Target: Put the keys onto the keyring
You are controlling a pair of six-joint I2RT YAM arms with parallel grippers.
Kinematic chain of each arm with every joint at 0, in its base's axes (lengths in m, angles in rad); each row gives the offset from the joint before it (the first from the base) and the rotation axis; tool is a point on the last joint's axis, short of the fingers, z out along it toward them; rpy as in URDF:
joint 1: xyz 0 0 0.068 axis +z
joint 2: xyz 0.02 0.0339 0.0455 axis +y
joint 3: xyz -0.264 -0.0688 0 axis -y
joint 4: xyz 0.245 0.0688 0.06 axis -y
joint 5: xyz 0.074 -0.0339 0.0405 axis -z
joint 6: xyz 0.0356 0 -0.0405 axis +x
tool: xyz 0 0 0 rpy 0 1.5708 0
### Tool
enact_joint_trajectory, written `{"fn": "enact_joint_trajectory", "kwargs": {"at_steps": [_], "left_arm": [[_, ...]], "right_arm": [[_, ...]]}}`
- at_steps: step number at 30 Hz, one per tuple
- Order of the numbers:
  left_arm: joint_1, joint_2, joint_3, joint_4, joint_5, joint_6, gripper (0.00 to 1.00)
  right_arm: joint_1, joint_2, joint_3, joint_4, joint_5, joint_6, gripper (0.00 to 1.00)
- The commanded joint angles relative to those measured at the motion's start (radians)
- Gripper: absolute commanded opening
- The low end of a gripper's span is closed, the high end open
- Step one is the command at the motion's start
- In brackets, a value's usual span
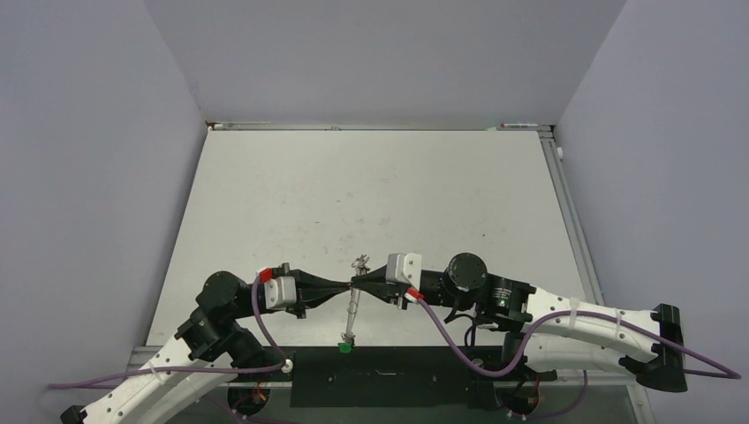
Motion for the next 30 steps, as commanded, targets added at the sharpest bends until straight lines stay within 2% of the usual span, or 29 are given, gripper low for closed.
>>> {"fn": "enact_joint_trajectory", "kwargs": {"at_steps": [1, 6, 13, 18, 24, 30], "left_arm": [[0.003, 0.001, 0.016, 0.032, 0.019, -0.011, 0.00], [0.001, -0.003, 0.016, 0.032, 0.017, -0.011, 0.00], [0.003, -0.024, 0.013, 0.037, -0.009, -0.011, 0.00], [0.003, -0.032, 0.011, 0.040, -0.018, -0.010, 0.00], [0.003, -0.048, 0.010, 0.035, -0.047, 0.000, 0.00], [0.004, -0.050, 0.010, 0.031, -0.066, 0.009, 0.00]], "right_arm": [[-0.003, -0.040, -0.014, 0.194, 0.031, 0.028, 0.05], [-0.002, -0.039, -0.088, 0.343, 0.056, 0.086, 0.05], [-0.005, -0.031, -0.267, 0.732, 0.114, 0.234, 0.05], [-0.004, 0.002, -0.322, 0.874, 0.160, 0.282, 0.05], [-0.004, 0.025, -0.314, 0.860, 0.194, 0.293, 0.05], [-0.004, 0.028, -0.256, 0.729, 0.159, 0.292, 0.05]]}}
